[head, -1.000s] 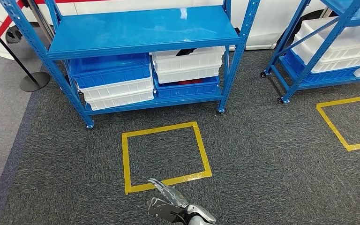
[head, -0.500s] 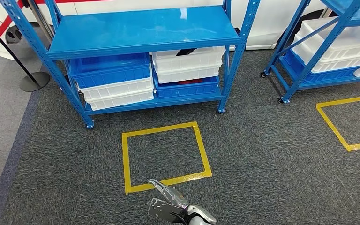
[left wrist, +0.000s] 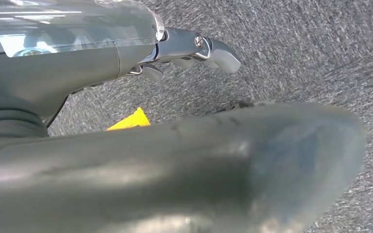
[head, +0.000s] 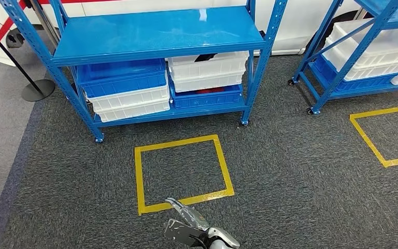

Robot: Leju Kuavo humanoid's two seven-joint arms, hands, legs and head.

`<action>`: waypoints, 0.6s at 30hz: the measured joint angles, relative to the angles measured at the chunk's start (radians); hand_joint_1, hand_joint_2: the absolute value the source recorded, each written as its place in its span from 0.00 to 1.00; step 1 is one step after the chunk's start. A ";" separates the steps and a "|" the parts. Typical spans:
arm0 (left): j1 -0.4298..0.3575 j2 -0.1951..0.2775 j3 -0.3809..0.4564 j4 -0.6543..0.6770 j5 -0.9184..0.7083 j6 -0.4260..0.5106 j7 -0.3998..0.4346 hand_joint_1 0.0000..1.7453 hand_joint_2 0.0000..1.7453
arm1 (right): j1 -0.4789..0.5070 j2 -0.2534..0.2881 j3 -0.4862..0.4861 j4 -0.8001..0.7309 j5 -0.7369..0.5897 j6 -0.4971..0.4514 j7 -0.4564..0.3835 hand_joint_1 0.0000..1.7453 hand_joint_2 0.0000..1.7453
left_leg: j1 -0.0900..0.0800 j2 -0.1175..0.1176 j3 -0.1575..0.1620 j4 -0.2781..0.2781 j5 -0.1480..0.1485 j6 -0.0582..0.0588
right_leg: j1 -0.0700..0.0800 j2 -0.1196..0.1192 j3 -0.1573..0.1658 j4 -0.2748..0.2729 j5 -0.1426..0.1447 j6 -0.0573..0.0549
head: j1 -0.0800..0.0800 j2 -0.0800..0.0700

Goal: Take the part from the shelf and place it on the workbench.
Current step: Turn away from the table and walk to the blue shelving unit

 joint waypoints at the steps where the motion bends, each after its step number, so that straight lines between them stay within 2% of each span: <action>1: 0.000 0.000 0.000 0.000 0.000 -0.001 0.002 0.00 0.00 | 0.000 0.000 -0.001 0.000 0.001 -0.001 0.001 0.00 0.00 | 0.000 0.000 0.000 0.000 0.000 0.000 | 0.000 0.000 0.000 0.000 0.000 0.000 | 0.000 0.000; 15: 0.000 0.000 0.003 0.000 0.001 -0.007 0.008 0.00 0.00 | 0.005 0.000 -0.008 0.000 0.012 0.001 0.004 0.00 0.00 | 0.000 0.000 0.000 0.000 0.000 0.000 | 0.000 0.000 0.000 0.000 0.000 0.000 | 0.000 0.000; 18: 0.000 0.000 0.008 0.000 0.001 -0.007 0.004 0.00 0.00 | 0.006 0.000 -0.010 0.000 0.012 0.007 0.009 0.00 0.00 | -0.003 0.000 -0.002 0.004 -0.003 0.005 | -0.005 0.000 0.000 -0.002 0.001 0.004 | 0.000 0.000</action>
